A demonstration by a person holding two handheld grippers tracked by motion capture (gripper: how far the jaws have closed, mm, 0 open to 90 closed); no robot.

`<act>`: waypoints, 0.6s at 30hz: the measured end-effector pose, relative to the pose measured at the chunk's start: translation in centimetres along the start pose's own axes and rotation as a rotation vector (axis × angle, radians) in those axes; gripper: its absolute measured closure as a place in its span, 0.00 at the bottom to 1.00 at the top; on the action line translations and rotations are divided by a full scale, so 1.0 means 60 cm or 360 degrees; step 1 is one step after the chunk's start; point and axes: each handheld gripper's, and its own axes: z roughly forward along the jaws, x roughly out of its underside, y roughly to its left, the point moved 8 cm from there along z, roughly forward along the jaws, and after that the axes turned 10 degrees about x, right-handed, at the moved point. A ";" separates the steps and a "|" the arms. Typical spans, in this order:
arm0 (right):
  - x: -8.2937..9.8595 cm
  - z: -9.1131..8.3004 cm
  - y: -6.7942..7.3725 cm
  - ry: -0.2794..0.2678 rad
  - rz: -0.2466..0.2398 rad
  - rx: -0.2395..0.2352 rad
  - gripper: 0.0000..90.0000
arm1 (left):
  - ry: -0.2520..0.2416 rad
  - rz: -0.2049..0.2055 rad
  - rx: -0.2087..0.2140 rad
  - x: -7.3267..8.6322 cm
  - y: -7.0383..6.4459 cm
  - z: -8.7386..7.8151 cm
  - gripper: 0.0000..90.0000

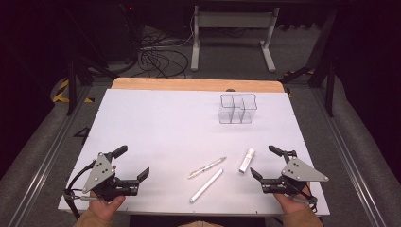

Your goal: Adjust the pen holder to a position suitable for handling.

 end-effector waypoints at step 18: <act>-0.006 0.008 0.009 0.0077 0.0065 -0.0078 0.12 | 0.0026 0.0076 -0.0063 0.002 -0.001 -0.002 0.06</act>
